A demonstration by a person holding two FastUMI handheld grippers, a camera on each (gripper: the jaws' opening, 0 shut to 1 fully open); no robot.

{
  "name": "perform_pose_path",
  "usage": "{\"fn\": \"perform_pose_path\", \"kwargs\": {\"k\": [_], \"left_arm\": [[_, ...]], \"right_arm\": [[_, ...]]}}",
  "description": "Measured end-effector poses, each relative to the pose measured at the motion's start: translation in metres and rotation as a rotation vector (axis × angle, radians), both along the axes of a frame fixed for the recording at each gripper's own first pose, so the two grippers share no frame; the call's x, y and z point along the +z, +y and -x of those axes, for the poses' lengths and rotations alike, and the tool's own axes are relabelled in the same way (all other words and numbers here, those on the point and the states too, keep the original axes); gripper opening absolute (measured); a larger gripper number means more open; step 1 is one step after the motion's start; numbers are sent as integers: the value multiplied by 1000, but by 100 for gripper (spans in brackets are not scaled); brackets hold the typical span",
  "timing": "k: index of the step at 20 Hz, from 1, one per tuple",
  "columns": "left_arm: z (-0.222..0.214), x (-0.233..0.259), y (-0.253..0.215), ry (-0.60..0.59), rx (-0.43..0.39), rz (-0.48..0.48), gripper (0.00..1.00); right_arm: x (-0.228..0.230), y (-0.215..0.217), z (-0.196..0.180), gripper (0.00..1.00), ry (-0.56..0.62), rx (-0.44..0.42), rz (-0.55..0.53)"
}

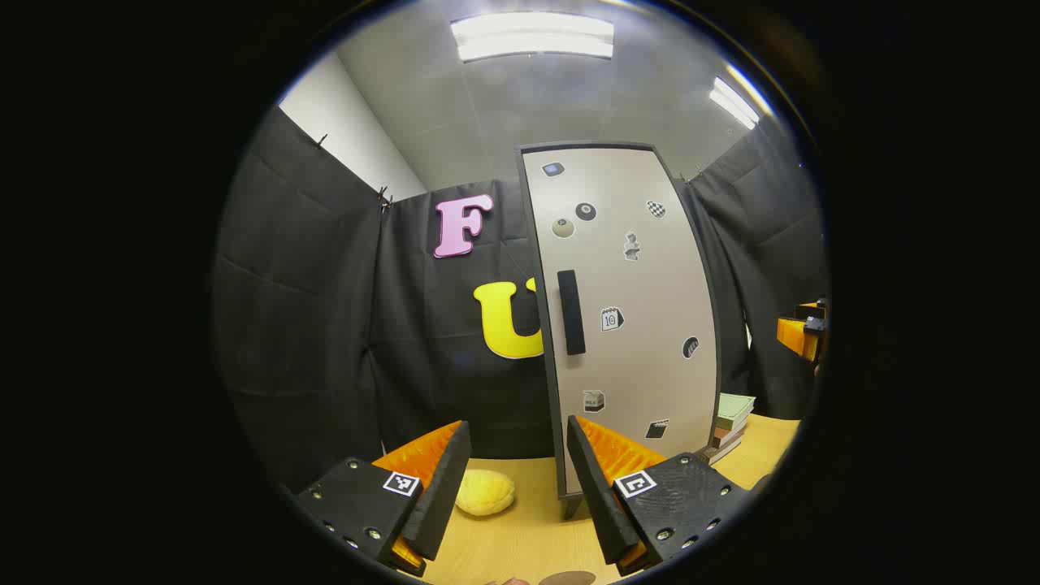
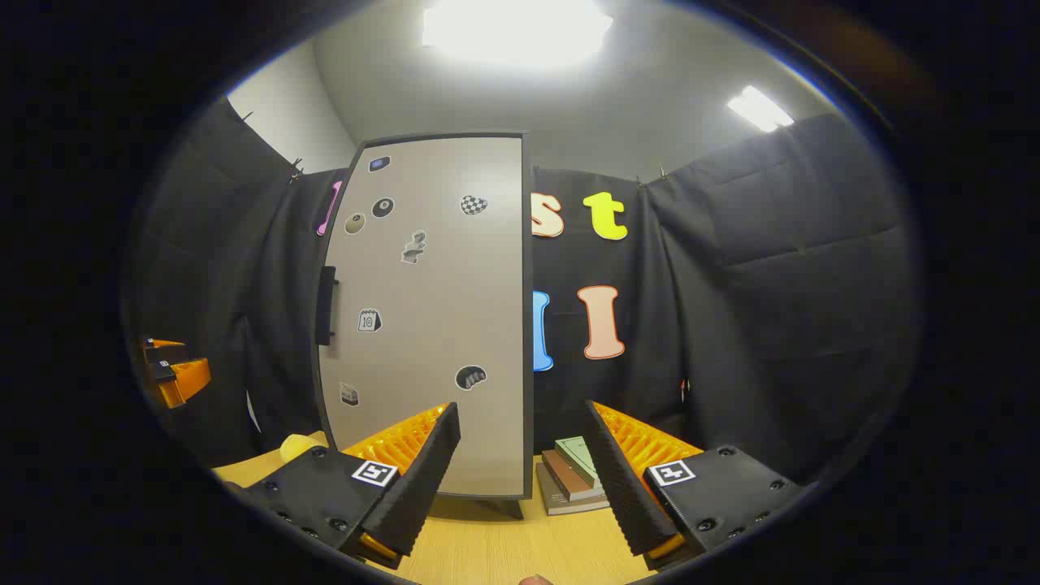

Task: Open the cabinet door with the right hand, grasp the bottle in the cabinet with the left hand and place it on the coaster, then close the cabinet door with the right hand.

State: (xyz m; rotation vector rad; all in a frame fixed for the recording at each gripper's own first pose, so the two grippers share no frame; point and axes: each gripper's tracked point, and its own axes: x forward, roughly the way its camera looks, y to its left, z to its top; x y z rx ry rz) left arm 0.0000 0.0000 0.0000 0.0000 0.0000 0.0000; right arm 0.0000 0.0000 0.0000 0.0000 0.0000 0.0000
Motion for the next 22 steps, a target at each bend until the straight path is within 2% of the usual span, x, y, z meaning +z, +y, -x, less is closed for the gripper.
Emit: {"fn": "perform_pose_path", "kwargs": {"k": [4, 5, 11, 12, 15, 16, 19, 22], "left_arm": [[3, 3, 0, -5, -1, -11, 69], [3, 1, 2, -4, -2, -9, 69], [4, 1, 11, 2, 10, 1, 69], [4, 2, 12, -1, 14, -1, 69], [3, 2, 15, -2, 20, 0, 69], [2, 3, 16, -2, 22, 3, 69], [2, 0, 19, -1, 27, 3, 69], [2, -2, 25, 2, 34, 1, 69]], "right_arm": [[-2, 2, 1, 94, 8, -2, -1], [-2, 4, 0, 96, 9, 0, -1], [0, 11, -2, 96, -1, 12, 3], [1, 12, -3, 94, -2, 13, 2], [4, 15, -6, 96, -5, 20, -4], [4, 17, -7, 94, -4, 23, -4], [6, 23, -10, 94, -1, 32, -2], [10, 30, -12, 96, -2, 43, 2]]}}
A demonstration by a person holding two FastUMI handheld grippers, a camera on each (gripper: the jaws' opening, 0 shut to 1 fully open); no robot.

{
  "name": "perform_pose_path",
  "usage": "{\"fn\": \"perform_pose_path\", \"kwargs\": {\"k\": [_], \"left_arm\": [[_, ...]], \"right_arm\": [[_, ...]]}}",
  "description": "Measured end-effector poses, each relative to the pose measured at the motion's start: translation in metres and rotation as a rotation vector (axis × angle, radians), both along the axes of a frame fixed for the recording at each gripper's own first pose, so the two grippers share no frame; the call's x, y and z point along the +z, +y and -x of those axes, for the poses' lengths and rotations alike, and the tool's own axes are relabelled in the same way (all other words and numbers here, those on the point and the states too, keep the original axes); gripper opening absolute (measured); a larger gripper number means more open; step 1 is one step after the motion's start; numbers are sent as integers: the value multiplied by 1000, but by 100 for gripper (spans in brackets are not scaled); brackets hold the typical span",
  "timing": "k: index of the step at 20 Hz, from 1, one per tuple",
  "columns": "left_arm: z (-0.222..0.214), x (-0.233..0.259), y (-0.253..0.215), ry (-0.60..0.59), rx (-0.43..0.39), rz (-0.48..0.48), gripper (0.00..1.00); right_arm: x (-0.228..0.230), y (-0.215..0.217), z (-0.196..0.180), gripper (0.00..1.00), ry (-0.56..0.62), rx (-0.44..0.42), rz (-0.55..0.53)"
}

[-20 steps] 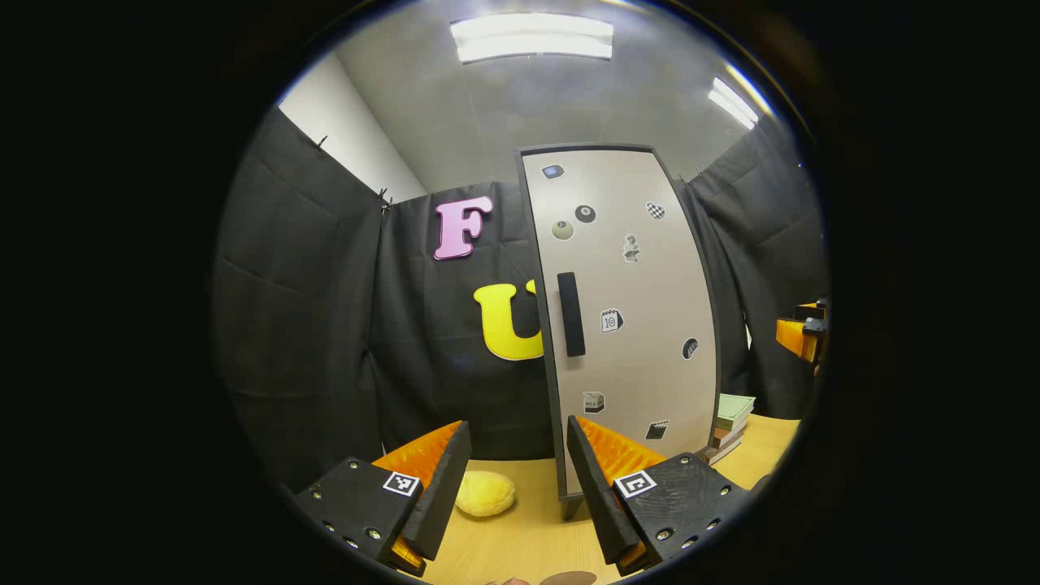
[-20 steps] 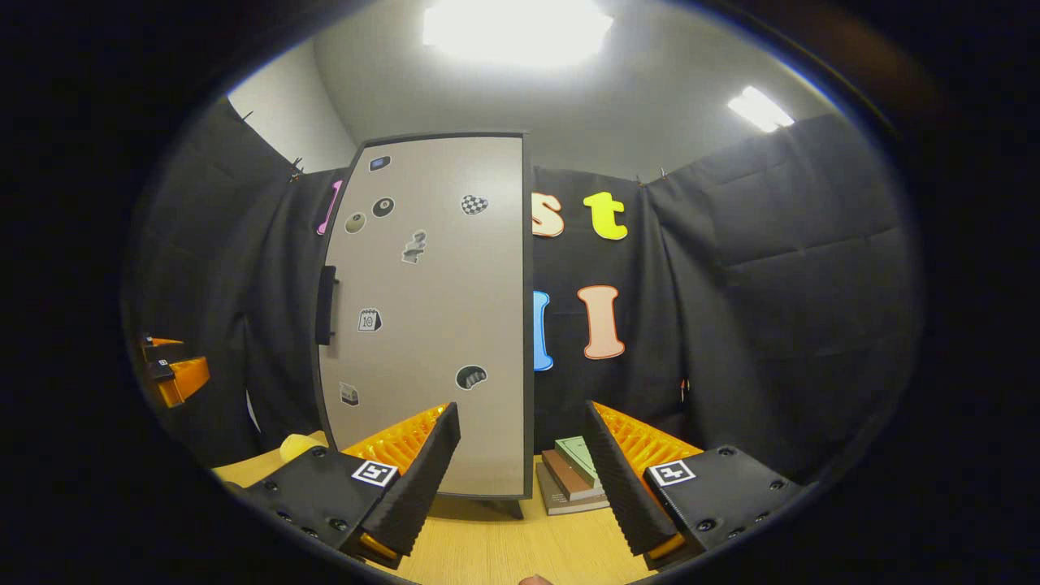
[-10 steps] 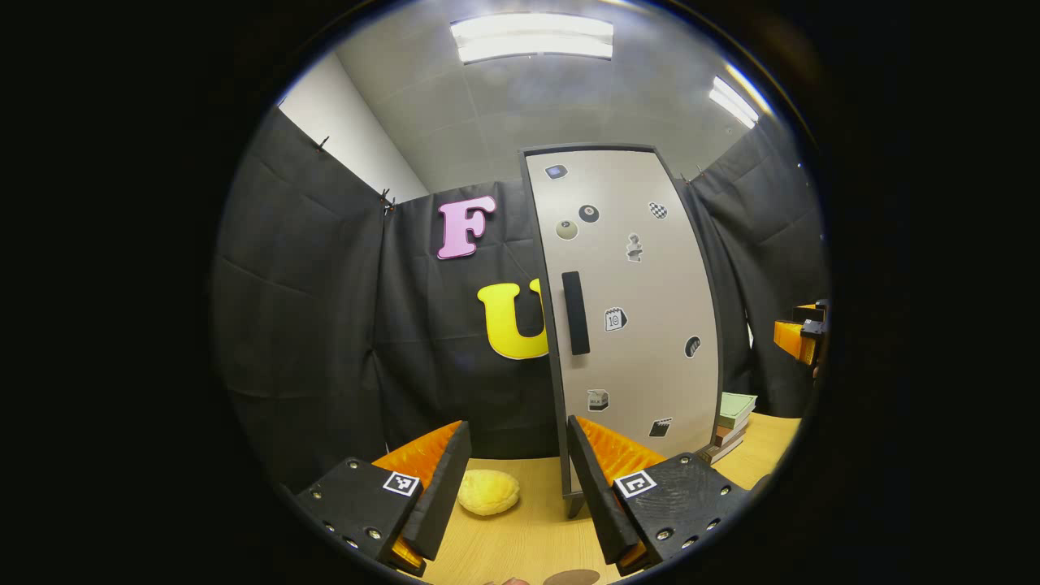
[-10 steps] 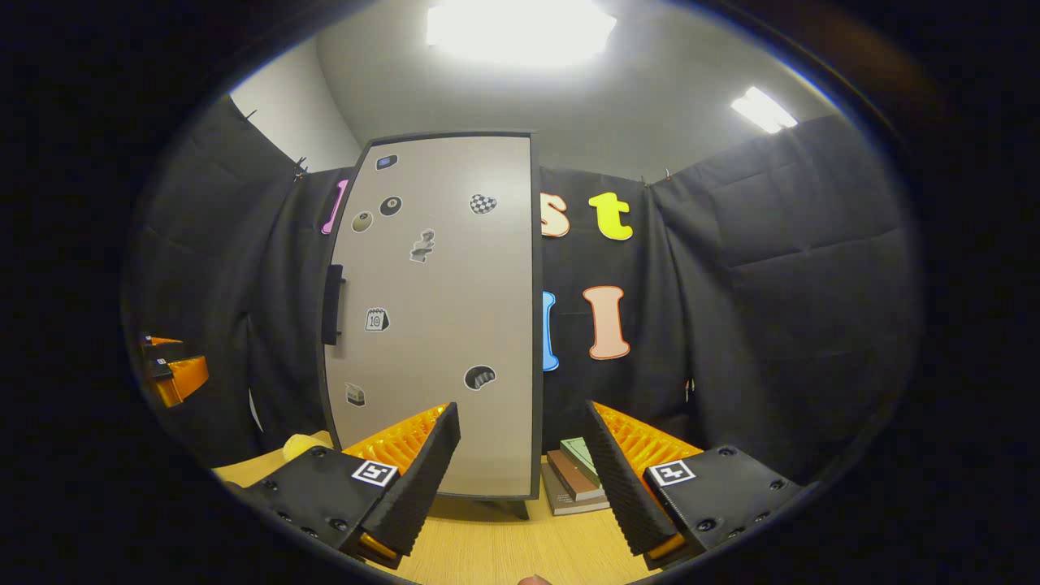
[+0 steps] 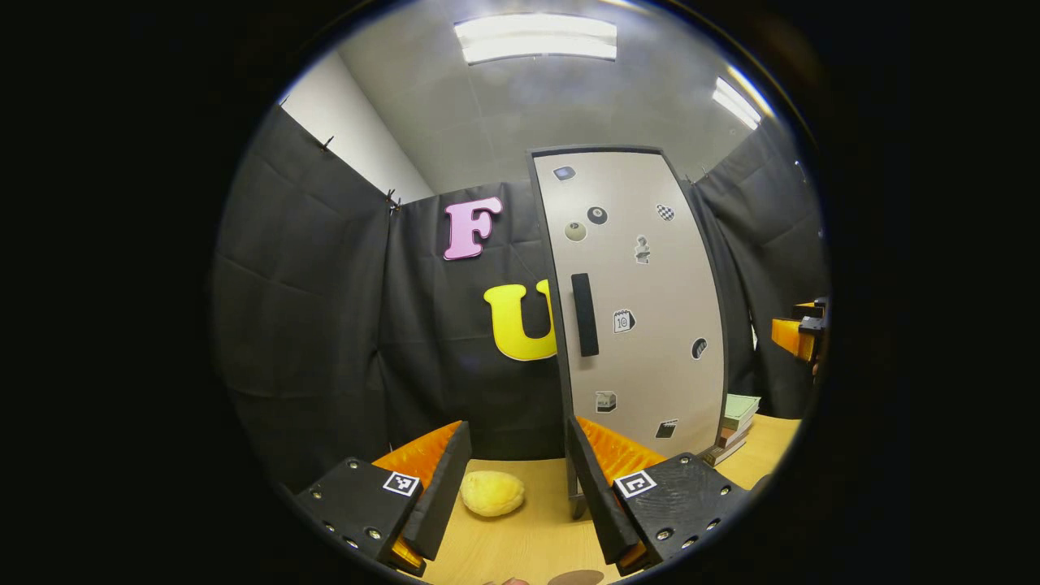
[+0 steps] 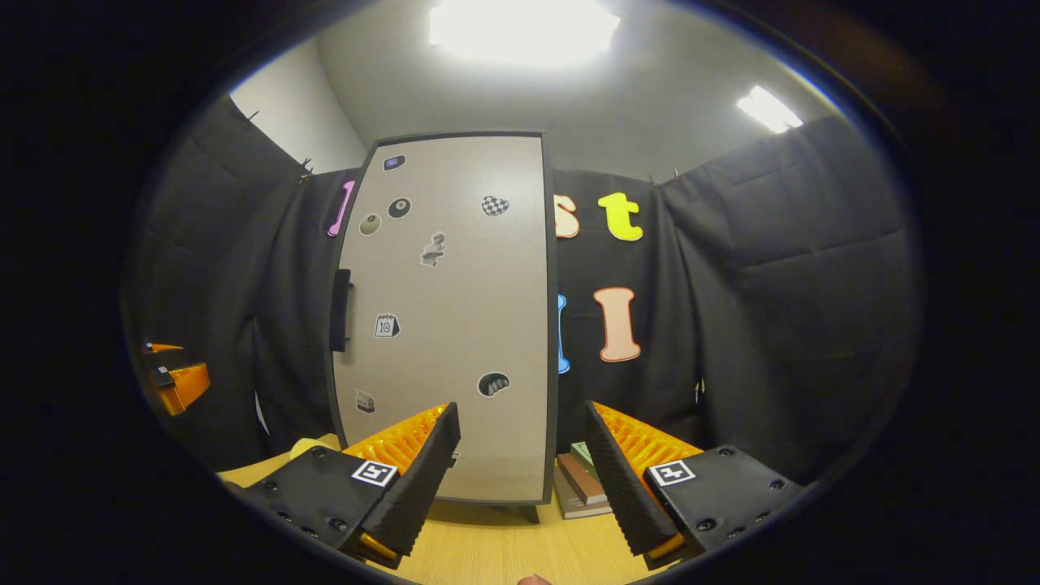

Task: Open the cabinet door with the right hand, grasp the bottle in the cabinet with the left hand and place it on the coaster, then close the cabinet door with the right hand.

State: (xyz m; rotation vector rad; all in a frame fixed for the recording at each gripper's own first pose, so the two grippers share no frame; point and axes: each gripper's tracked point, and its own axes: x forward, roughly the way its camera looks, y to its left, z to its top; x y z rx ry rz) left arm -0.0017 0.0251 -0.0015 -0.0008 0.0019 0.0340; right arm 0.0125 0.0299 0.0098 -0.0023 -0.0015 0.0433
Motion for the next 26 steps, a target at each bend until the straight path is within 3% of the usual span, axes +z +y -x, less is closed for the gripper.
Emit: {"fn": "perform_pose_path", "kwargs": {"k": [12, 26], "left_arm": [[7, -13, 62, 12, 86, -17, 69], [37, -53, 166, 79, 243, -46, 67]], "right_arm": [[29, 71, -34, 94, -27, 90, 12], [61, 196, -97, 94, -33, 237, -32]]}}
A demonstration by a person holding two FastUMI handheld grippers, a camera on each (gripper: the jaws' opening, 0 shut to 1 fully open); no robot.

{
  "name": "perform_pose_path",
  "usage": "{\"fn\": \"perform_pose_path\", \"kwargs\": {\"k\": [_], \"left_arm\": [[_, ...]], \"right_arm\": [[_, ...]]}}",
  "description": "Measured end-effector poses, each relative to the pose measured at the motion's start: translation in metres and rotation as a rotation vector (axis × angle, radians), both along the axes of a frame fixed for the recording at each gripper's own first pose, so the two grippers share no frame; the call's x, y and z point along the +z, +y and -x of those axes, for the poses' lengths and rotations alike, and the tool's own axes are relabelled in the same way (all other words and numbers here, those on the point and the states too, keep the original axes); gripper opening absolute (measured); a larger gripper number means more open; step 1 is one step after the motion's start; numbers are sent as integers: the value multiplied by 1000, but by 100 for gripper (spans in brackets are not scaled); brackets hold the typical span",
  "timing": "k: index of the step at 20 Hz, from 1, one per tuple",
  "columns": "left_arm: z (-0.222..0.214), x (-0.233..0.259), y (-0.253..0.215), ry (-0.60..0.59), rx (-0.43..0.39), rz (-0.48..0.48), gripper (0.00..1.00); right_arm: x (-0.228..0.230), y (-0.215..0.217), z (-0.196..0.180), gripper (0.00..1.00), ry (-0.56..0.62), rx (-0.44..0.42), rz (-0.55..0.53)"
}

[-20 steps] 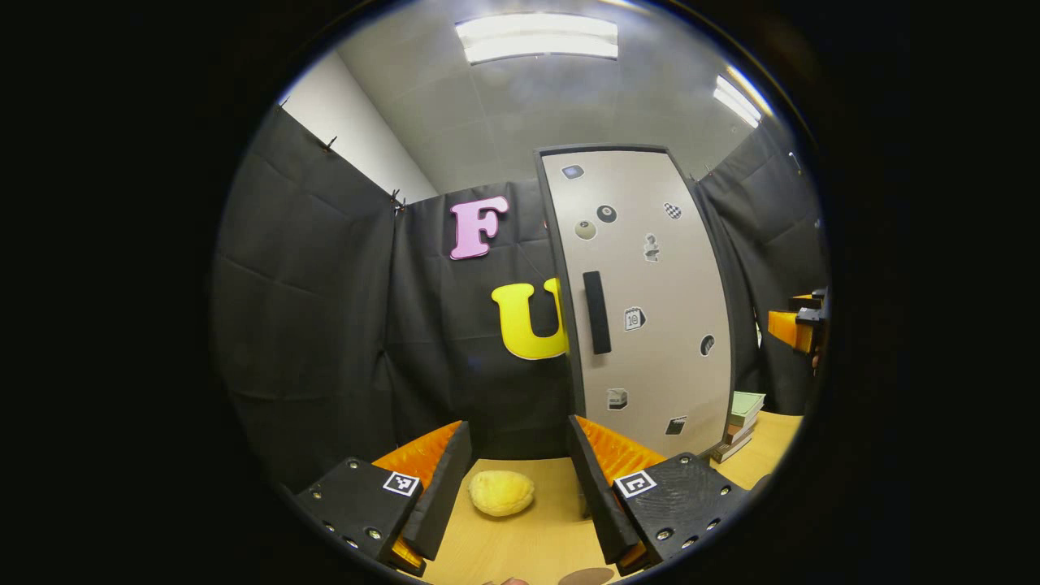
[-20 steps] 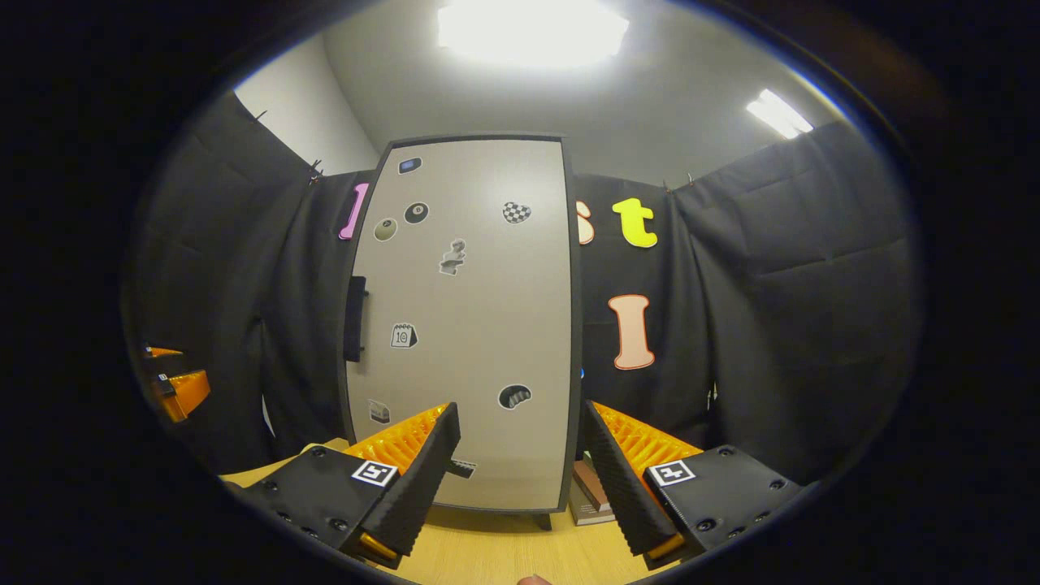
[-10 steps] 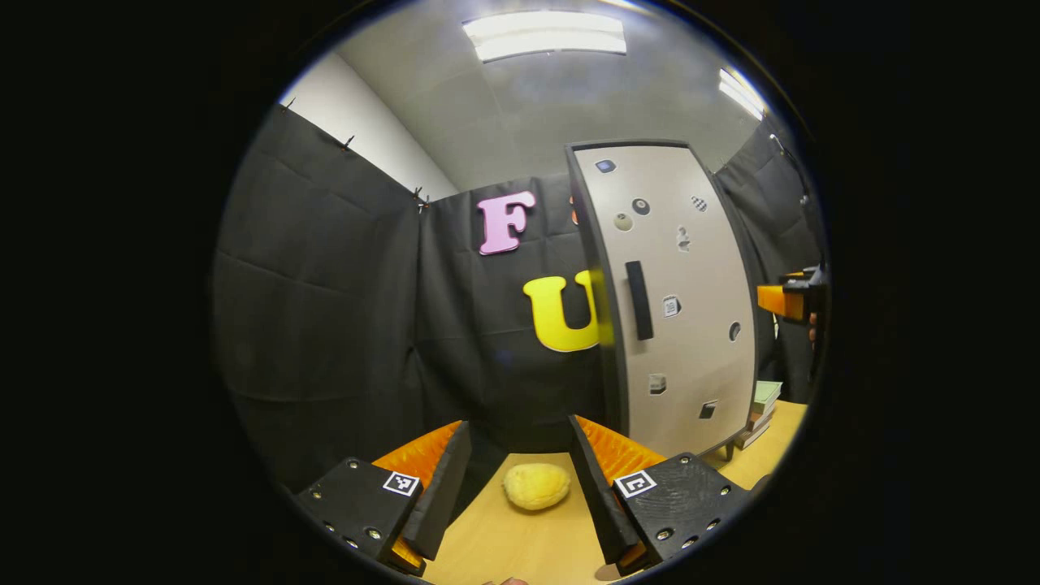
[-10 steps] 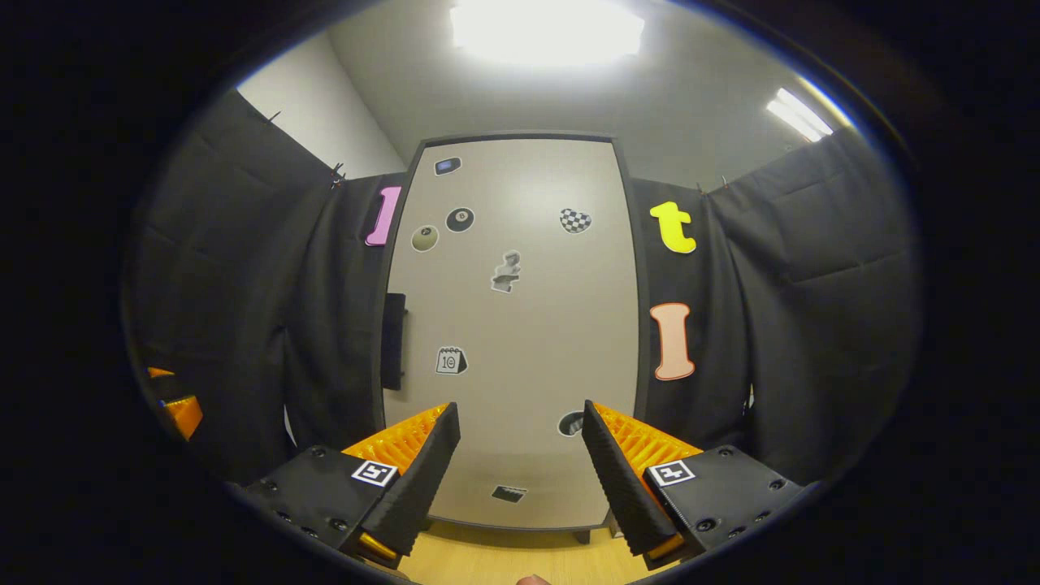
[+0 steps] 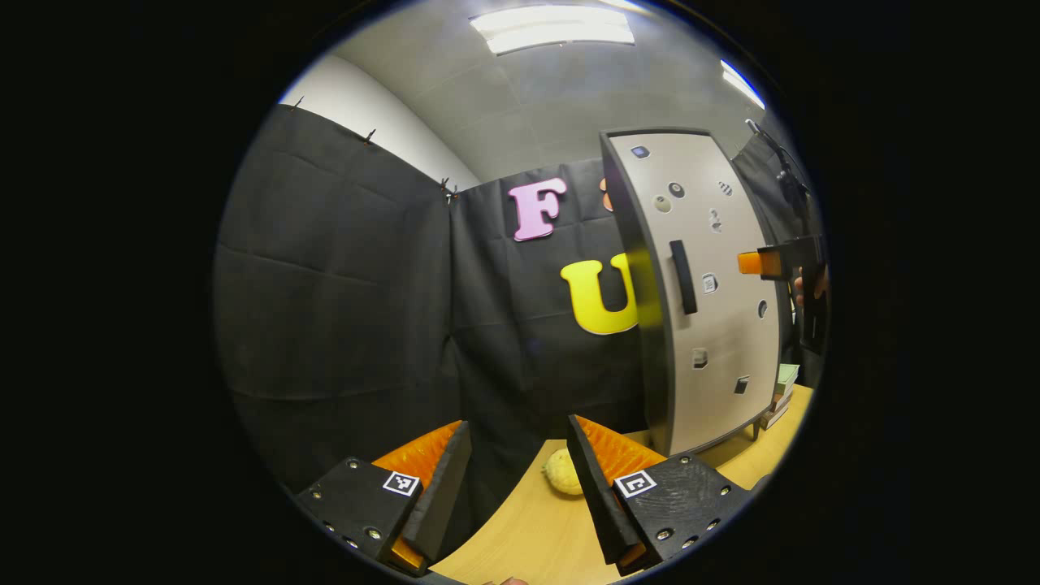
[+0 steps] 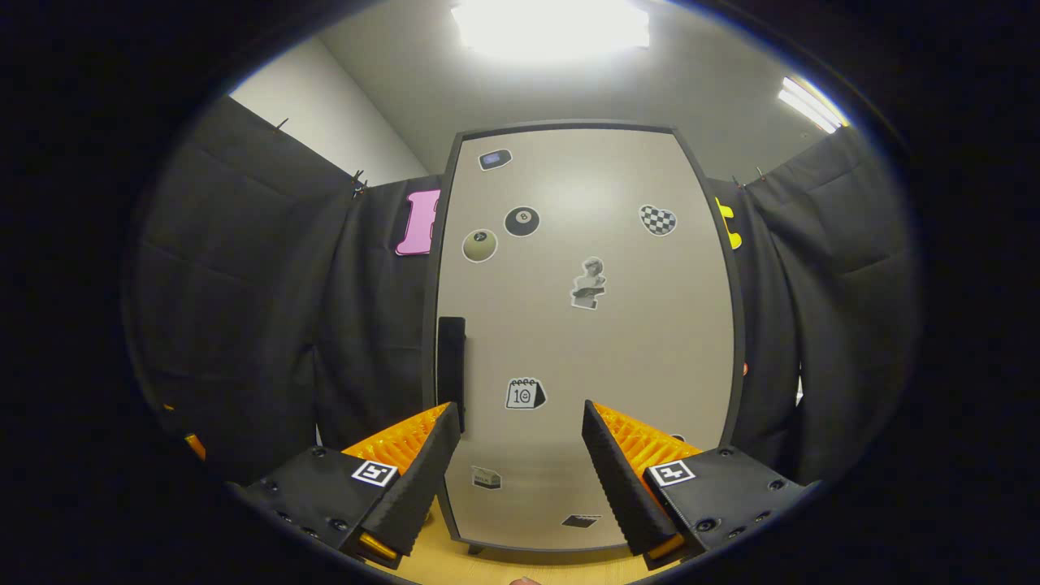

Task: Open the cabinet door with the right hand, grasp the bottle in the cabinet with the left hand and place it on the coaster, then close the cabinet door with the right hand.

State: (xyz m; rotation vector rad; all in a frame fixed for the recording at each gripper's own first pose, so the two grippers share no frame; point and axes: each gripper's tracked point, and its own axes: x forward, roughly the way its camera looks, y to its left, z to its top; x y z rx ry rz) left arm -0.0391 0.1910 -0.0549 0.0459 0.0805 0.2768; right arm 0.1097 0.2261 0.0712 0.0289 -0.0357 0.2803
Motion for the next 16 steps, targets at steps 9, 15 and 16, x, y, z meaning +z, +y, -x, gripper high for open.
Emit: {"fn": "perform_pose_path", "kwargs": {"k": [9, 15, 16], "left_arm": [[15, -17, 50, 42, 91, -12, 69], [24, -29, 65, 63, 132, -15, 69], [25, -29, 67, 66, 138, -14, 69]], "right_arm": [[2, 61, -46, 94, 39, 48, -2], [-7, 88, -80, 93, 112, 61, 8], [-10, 91, -84, 88, 129, 59, 7]]}}
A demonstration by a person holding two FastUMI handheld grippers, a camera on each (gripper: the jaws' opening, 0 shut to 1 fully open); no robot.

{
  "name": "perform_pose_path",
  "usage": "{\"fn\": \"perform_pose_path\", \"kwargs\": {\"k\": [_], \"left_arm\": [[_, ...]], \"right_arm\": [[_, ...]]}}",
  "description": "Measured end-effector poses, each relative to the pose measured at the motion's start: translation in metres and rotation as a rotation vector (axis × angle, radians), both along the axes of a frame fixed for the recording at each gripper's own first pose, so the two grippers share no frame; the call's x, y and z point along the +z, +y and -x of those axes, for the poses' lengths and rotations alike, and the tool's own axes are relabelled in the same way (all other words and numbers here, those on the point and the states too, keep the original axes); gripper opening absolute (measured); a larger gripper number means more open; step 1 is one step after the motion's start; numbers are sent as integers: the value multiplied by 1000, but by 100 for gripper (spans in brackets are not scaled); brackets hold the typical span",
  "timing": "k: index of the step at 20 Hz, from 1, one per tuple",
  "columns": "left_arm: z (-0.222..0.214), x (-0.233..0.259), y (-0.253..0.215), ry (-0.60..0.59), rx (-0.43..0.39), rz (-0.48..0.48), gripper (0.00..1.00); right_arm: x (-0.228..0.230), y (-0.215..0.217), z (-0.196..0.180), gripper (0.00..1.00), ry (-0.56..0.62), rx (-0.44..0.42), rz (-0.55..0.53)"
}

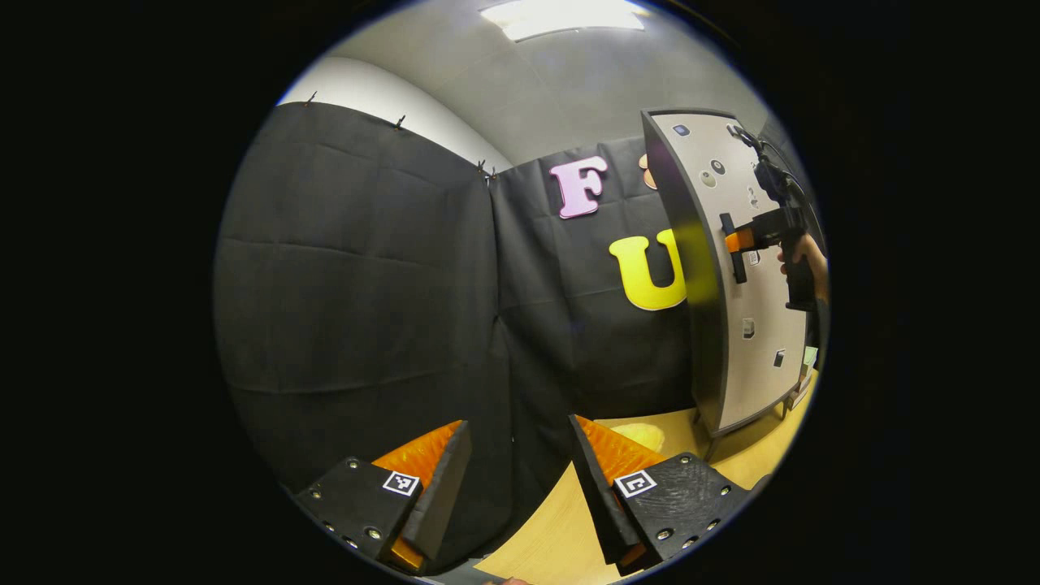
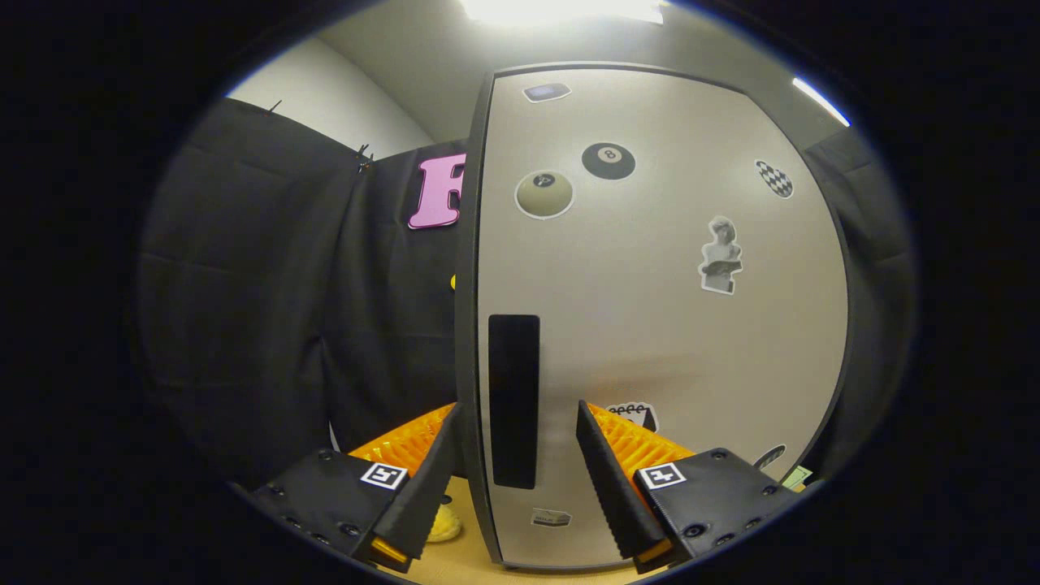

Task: Open the cabinet door with the right hand, grasp the bottle in the cabinet with the left hand and place it on the coaster, then close the cabinet door with the right hand.

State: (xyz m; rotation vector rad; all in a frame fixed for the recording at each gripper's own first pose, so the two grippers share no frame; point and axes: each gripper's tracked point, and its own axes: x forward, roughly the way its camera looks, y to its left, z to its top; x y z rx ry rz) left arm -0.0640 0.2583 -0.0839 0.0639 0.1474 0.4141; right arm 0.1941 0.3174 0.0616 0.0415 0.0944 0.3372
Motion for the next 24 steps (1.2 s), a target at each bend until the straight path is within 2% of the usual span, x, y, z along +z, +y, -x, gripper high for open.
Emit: {"fn": "perform_pose_path", "kwargs": {"k": [3, 5, 8, 9, 11, 14, 20, 24], "left_arm": [[6, -3, 5, 5, 14, -2, 69], [6, -3, 6, 4, 16, -1, 69], [7, -3, 5, -1, 12, 1, 69], [7, -3, 3, -3, 7, 4, 69], [6, -2, 0, -9, -4, 10, 69], [-3, -1, -6, -21, -26, 14, 69], [-13, 3, -23, -43, -85, 15, 67], [-21, 4, -41, -49, -141, 23, 69]], "right_arm": [[-9, 9, -10, 69, 44, -2, 19], [-12, 10, -13, 60, 61, -22, 47], [-14, 7, -15, 34, 74, -34, 67], [-13, 7, -13, 34, 84, -28, 62], [-14, 7, -13, 20, 106, -6, 73], [-16, 5, -9, 15, 112, 33, 90], [-14, -3, 6, 14, 139, 105, 68], [-15, -9, 12, 15, 151, 128, 59]]}}
